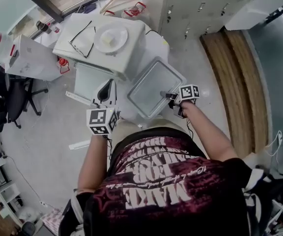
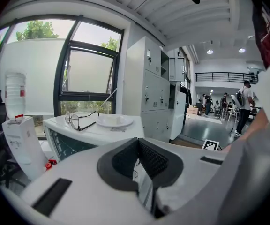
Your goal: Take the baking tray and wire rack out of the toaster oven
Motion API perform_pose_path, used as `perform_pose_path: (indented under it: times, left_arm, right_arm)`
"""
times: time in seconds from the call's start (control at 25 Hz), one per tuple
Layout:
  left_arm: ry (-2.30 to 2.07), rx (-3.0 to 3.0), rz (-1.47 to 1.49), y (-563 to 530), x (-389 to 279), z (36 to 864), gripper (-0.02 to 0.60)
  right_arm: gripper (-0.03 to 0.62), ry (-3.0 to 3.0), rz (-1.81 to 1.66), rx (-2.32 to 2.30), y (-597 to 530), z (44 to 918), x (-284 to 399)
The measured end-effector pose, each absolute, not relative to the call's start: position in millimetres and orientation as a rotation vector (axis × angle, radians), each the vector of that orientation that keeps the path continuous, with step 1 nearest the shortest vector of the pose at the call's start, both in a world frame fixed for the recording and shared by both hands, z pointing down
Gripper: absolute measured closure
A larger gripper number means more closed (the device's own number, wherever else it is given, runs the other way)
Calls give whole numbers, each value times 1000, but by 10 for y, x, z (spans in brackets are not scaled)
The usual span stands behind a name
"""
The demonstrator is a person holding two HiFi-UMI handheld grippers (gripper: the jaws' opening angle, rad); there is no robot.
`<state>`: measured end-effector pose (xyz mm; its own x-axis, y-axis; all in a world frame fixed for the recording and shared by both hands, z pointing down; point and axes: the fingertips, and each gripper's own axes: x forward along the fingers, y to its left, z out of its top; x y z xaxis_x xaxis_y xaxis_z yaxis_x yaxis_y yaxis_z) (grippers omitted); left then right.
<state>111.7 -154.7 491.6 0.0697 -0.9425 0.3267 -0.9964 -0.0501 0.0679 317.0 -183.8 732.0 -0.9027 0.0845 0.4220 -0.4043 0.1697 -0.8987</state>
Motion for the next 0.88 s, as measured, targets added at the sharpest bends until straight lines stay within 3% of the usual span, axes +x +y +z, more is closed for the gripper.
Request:
perform_pose_path:
  times: [0.56,0.88]
  left_arm:
    - [-2054,1874,285,-1288,1076,5224,575]
    - [-2027,1836,271,-1160,1111,5334,575]
  right_arm:
    - [577,-1974,1681,112,-2262,7601,2960]
    - [545,-1879,1593,159,-2422,7732,2888]
